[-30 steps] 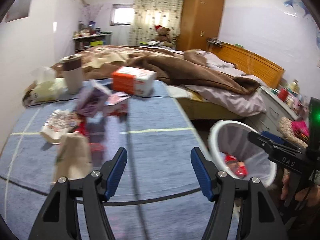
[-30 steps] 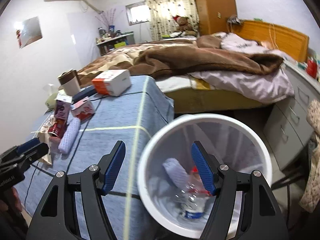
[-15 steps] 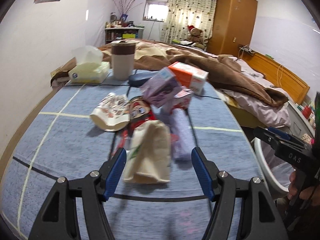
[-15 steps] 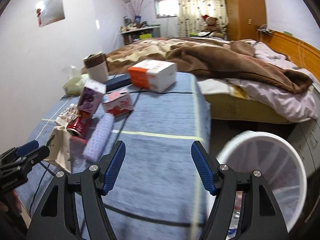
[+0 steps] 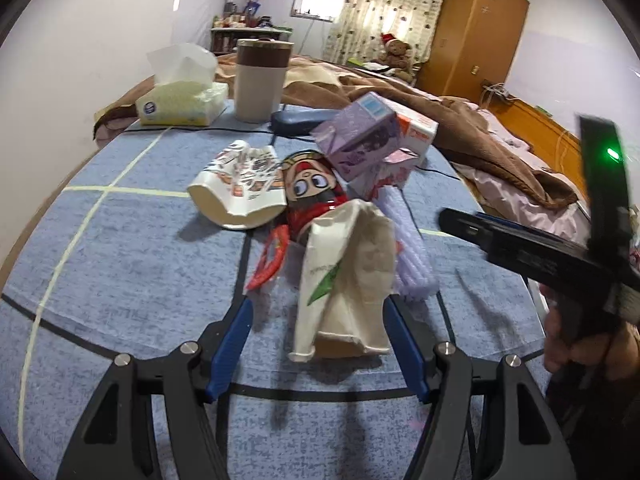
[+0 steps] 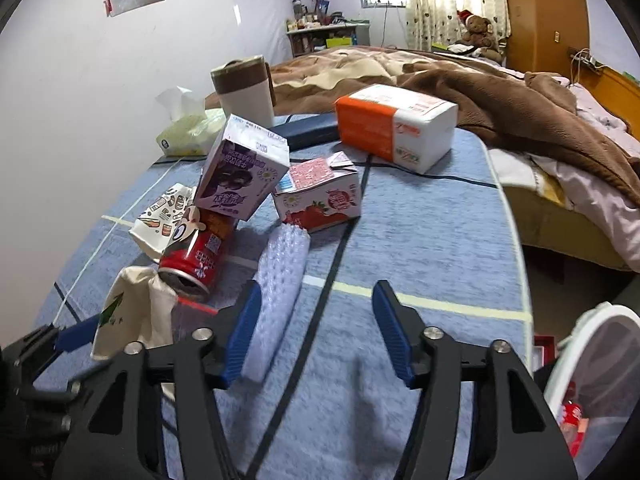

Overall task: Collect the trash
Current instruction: 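Move both tools back over the table toward the paper bag and foam net, then grasp the paper bag with the left tool while the right tool grasps a foam net, then carry the paper bag and foam net over the white bin with both tools, then open both tools to drop the paper bag and foam net into the bin, then move both tools back over the table toward the cups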

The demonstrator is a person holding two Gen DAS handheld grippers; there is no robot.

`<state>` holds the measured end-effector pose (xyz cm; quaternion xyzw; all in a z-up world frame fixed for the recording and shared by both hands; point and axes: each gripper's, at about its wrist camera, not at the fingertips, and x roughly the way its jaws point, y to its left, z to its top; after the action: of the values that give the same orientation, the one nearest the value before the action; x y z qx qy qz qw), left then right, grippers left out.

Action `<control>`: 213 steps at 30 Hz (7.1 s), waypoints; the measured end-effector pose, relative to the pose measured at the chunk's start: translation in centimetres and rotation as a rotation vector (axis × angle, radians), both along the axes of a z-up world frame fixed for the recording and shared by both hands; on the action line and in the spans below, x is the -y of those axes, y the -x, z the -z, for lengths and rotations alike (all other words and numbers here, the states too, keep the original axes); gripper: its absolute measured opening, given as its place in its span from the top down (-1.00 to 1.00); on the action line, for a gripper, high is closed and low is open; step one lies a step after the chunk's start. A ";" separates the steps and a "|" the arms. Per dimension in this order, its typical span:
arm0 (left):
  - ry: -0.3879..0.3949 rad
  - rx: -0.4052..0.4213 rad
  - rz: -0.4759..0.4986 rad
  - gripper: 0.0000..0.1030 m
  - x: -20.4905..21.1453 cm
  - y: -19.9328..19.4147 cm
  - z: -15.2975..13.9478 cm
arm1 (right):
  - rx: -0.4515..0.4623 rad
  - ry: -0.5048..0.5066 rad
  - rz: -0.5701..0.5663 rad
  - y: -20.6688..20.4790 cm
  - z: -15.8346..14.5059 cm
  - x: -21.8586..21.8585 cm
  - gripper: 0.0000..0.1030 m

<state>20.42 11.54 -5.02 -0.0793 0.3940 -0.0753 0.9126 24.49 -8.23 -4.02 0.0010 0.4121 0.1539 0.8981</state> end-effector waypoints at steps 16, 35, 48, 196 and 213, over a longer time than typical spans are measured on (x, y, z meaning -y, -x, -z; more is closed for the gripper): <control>0.091 -0.064 0.012 0.14 -1.3 -1.4 1.7 | -0.098 -0.065 -0.055 -3.0 2.0 -1.9 0.35; 0.137 -0.070 0.021 0.42 -0.7 -1.8 1.8 | -0.080 -0.090 -0.081 -2.5 1.6 -1.5 0.82; 0.111 -0.008 -0.007 0.52 -0.5 -0.5 0.2 | -0.019 -0.118 -0.034 -0.1 -0.1 0.7 0.84; 0.020 0.154 0.227 -0.53 13.3 0.5 -5.7 | 0.143 -0.055 0.347 9.0 -3.1 18.5 0.05; 0.017 0.138 -0.029 -0.53 0.6 -2.3 -4.8 | 0.153 -0.078 0.106 3.9 -3.8 8.5 0.05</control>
<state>22.67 10.97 -0.25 -0.0871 0.3283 -0.0705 0.9379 20.64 -16.68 -0.18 0.0459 0.3354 0.1216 0.9331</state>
